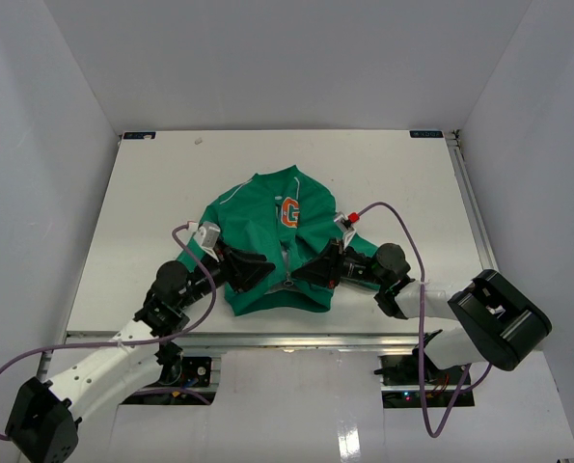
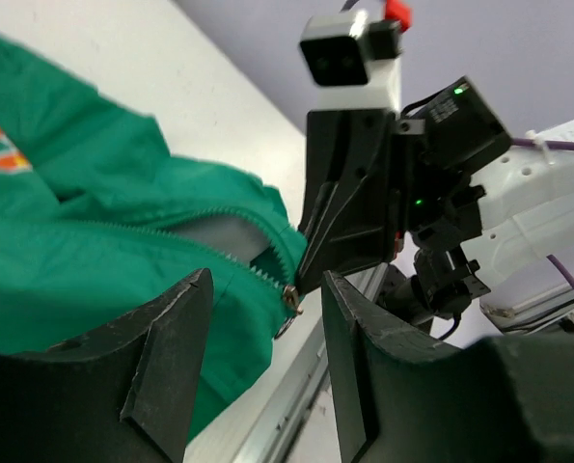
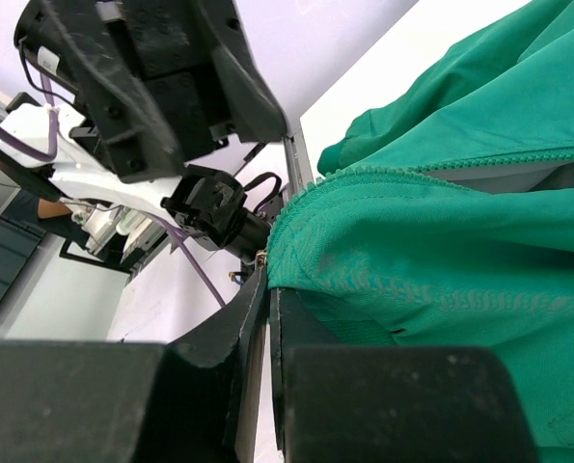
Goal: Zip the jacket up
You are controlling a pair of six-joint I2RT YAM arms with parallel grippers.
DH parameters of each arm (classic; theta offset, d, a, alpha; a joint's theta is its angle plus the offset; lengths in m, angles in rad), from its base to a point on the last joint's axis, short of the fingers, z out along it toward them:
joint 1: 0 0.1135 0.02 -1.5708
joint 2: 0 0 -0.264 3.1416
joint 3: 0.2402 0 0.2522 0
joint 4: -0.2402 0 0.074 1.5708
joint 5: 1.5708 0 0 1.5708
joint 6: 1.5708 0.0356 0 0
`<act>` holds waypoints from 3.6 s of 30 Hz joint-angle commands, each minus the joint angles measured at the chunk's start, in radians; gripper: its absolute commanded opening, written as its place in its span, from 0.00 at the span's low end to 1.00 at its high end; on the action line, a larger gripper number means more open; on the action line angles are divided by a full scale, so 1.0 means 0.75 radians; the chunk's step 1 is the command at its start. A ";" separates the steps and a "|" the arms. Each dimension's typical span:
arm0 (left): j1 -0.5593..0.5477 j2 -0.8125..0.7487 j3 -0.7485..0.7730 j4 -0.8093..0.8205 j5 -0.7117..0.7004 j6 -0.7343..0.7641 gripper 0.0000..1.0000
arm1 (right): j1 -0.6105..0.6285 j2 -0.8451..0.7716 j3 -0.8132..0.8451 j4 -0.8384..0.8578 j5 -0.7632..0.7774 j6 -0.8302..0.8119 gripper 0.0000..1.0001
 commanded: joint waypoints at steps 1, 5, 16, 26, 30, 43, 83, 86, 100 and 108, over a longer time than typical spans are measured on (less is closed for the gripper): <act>0.000 -0.021 0.092 -0.221 0.011 -0.049 0.60 | -0.005 -0.020 -0.009 0.186 -0.012 -0.030 0.08; 0.000 -0.013 0.116 -0.302 0.014 -0.019 0.61 | -0.004 -0.011 -0.013 0.200 -0.010 -0.027 0.08; 0.000 0.094 0.077 -0.173 0.204 -0.033 0.58 | -0.005 0.021 -0.013 0.244 -0.012 -0.005 0.08; 0.000 0.167 0.049 -0.087 0.258 -0.043 0.53 | -0.005 0.023 -0.020 0.261 -0.012 0.001 0.08; 0.000 0.172 0.053 -0.139 0.227 -0.026 0.54 | -0.005 0.017 -0.021 0.256 -0.012 -0.001 0.08; 0.000 0.121 0.066 -0.250 0.156 -0.010 0.56 | -0.005 0.024 -0.017 0.258 -0.008 0.000 0.08; 0.000 0.284 0.003 0.134 0.372 -0.043 0.32 | -0.005 0.057 -0.011 0.295 -0.020 0.032 0.08; 0.000 0.305 0.002 0.154 0.386 -0.044 0.23 | -0.004 0.061 -0.013 0.305 -0.022 0.034 0.08; 0.000 0.278 -0.022 0.112 0.377 0.010 0.00 | -0.009 0.037 0.033 0.179 -0.030 -0.021 0.08; -0.002 0.337 -0.011 0.122 0.432 0.025 0.00 | -0.018 0.012 0.094 0.077 -0.076 -0.080 0.08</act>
